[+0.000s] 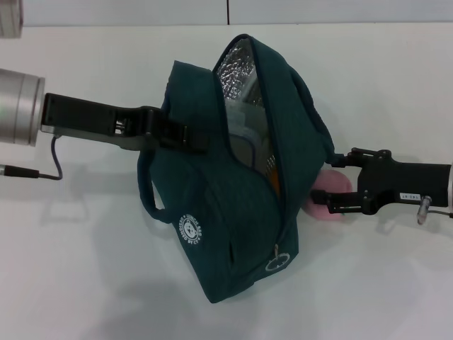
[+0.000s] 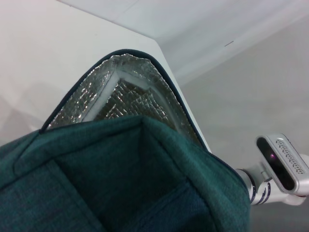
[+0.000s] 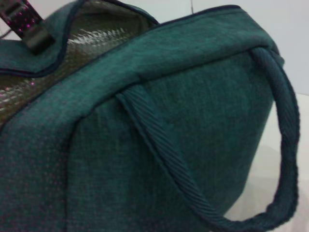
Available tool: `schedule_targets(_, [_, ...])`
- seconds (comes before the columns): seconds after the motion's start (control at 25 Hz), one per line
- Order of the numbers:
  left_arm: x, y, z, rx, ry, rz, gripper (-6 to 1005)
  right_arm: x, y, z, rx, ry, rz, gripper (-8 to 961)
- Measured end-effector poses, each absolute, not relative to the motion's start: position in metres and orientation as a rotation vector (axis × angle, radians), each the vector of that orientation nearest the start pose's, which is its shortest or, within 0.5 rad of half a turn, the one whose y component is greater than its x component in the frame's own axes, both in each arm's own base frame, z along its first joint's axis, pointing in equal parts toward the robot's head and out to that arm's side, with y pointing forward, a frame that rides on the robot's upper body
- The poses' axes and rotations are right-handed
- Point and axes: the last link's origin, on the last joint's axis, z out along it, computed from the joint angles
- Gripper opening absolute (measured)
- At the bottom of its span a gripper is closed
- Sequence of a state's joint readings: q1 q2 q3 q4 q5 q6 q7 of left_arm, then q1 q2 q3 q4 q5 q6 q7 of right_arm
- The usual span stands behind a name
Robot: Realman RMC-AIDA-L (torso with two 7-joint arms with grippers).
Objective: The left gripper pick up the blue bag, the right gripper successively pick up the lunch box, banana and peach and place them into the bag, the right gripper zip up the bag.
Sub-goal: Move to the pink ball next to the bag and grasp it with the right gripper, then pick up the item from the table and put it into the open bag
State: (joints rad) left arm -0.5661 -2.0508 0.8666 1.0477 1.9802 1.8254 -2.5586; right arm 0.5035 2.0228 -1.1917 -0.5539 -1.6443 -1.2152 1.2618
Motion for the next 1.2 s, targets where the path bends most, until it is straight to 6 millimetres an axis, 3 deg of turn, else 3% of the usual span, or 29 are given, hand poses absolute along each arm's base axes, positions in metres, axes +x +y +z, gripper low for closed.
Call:
schedule_targets(0.36, [-0.189,0.331,0.044,-2.712,-1.721,-0.572,45,0.272,0.341,-0.038,-2.707,0.519,0.489,751])
schedule_targets(0.56, [-0.187,0.332,0.043,-2.718,-1.72,-0.576,45,0.272,0.34,-0.04,-2.723,0.51,0.478,506])
schedule_targets(0.88, [-0.186,0.331,0.041,-2.719,-1.723,-0.579,46,0.268,0.336,-0.038,-2.745,0.493,0.514,394])
schedule_targets(1.2, [-0.189,0.329,0.041,-2.713,-1.734,-0.58,46,0.279,0.334,-0.005,-2.623,0.511,0.586,311])
